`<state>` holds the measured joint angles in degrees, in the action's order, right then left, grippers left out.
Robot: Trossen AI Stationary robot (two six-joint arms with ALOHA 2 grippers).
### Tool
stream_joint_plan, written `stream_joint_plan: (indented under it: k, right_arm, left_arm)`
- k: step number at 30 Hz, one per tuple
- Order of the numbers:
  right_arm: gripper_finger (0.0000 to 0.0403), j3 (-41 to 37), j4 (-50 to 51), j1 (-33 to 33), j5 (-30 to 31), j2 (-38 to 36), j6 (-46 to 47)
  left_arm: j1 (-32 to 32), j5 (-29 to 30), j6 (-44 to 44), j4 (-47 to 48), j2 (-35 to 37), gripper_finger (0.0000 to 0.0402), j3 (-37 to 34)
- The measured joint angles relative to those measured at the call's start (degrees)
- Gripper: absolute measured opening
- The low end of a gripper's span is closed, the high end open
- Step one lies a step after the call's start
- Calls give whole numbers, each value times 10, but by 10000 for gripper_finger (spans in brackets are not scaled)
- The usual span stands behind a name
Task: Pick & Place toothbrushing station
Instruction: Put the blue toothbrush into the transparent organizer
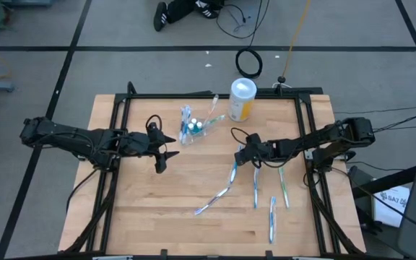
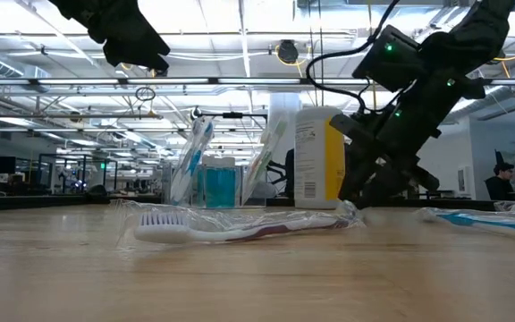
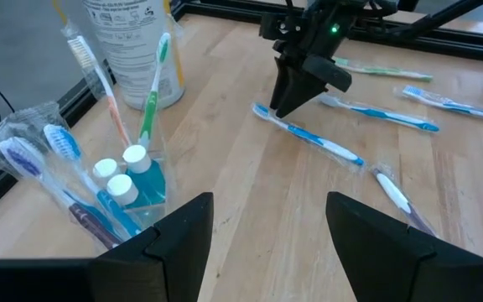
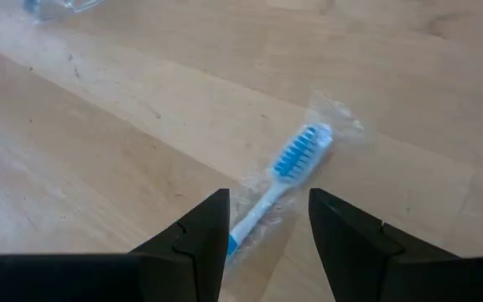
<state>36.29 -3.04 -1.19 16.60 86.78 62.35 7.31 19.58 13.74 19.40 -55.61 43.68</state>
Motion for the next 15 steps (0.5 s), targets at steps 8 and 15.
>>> stream_joint_plan:
  k: [8,15]
  right_arm:
    - [155,0,-21,0,2,30,17]
    - [135,1,-49,0,20,52,-7]
  left_arm:
    - [0,0,-1,0,0,239,0]
    - [0,0,-2,0,0,239,0]
